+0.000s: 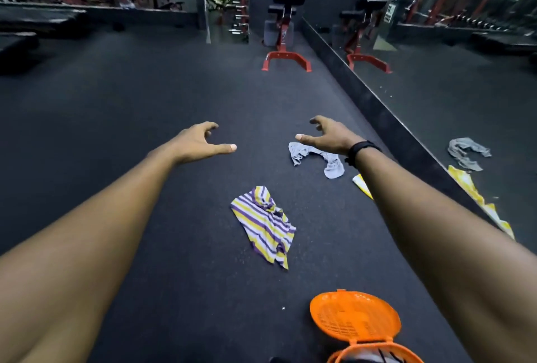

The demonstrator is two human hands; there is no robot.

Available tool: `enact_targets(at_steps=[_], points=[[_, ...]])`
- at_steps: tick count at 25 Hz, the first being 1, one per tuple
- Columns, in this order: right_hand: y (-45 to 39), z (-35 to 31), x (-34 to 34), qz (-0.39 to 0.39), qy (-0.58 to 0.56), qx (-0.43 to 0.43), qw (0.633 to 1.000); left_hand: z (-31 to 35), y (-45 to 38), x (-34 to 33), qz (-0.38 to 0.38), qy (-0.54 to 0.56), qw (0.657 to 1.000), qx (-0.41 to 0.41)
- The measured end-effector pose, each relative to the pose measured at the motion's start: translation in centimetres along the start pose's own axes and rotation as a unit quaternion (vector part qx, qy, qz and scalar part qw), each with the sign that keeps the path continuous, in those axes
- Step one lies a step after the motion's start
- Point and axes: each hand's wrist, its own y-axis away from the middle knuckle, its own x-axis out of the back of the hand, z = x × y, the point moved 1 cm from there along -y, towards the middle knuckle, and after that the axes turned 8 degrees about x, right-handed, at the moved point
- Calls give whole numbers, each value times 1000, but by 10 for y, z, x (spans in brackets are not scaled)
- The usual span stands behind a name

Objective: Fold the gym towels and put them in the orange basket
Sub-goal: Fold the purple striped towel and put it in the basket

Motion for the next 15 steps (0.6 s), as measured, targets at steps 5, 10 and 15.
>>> enact_targets(at_steps=[5,10,15], points=[[-87,54,-51,-15,-10,-41,999,-24,-101,-25,-36,-10,999,21],[-188,147,-116,-60,-26,-124,990,-40,-248,-79,-107,-43,992,54],[-262,225,-173,-109,2,-204,973,-56,-376,-137,-151,-71,984,64]])
